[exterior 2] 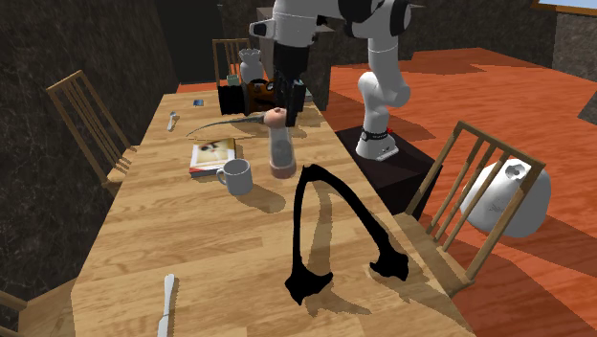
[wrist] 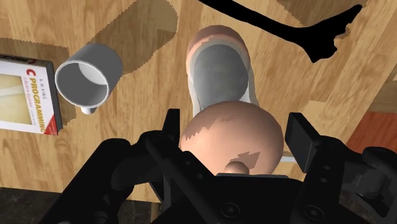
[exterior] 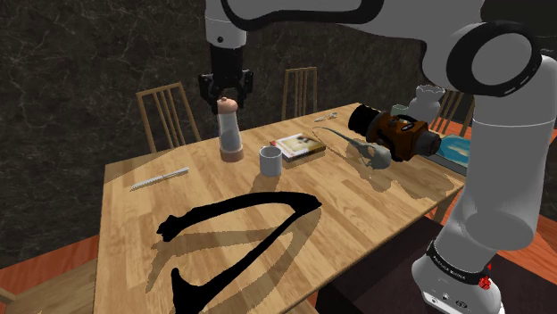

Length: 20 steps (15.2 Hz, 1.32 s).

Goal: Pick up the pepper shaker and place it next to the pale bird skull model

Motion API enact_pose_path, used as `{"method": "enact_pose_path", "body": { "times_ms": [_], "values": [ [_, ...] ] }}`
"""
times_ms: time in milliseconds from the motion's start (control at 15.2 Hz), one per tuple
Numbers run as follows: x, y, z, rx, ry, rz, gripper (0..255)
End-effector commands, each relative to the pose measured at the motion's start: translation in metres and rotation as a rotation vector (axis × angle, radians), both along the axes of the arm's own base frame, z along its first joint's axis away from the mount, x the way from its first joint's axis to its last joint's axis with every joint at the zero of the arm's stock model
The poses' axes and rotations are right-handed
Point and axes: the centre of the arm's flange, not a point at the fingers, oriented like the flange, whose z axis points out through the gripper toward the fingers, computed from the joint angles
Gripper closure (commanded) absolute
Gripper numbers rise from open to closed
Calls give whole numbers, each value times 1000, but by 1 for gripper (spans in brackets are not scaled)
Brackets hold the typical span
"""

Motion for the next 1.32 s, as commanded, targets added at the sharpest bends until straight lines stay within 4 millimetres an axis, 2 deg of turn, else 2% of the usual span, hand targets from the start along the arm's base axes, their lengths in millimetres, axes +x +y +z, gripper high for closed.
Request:
{"method": "enact_pose_path", "body": {
  "times_ms": [0,330,1254],
  "values": [
    [0,0,12,0,0,0,255],
    [0,0,37,0,0,0,255],
    [-81,-166,37,0,0,0,255]
  ]
}}
